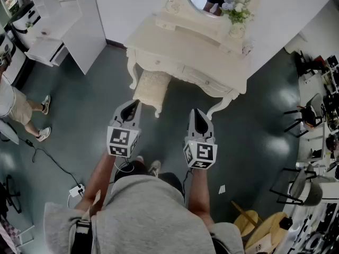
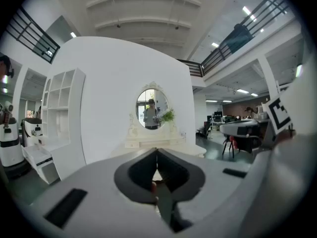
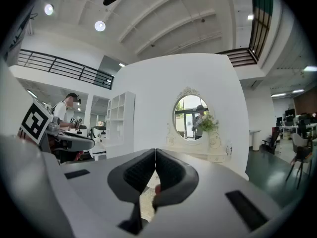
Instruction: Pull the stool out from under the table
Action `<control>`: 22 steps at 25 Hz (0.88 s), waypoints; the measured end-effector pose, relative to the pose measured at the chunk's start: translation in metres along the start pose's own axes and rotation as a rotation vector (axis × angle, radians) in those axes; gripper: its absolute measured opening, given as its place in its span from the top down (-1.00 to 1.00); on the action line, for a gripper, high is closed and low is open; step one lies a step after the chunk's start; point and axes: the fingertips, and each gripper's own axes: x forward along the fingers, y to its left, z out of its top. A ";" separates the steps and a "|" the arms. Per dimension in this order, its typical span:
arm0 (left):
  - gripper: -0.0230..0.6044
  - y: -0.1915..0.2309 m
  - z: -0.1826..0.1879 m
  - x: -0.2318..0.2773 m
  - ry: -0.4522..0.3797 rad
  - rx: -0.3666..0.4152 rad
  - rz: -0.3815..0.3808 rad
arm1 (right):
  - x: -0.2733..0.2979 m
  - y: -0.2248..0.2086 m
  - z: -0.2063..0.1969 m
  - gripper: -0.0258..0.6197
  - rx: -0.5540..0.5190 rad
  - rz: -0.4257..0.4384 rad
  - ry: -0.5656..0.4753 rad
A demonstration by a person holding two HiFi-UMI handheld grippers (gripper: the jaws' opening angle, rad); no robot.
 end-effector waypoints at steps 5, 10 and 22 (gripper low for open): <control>0.91 0.000 -0.001 0.004 0.006 -0.003 0.006 | 0.003 -0.003 0.001 0.88 0.016 0.006 -0.007; 0.91 0.001 0.000 0.009 -0.004 -0.006 0.012 | 0.010 -0.006 0.000 0.88 0.013 0.010 -0.012; 0.91 0.017 0.003 0.028 -0.007 -0.015 0.028 | 0.040 -0.004 0.003 0.88 0.002 0.031 -0.019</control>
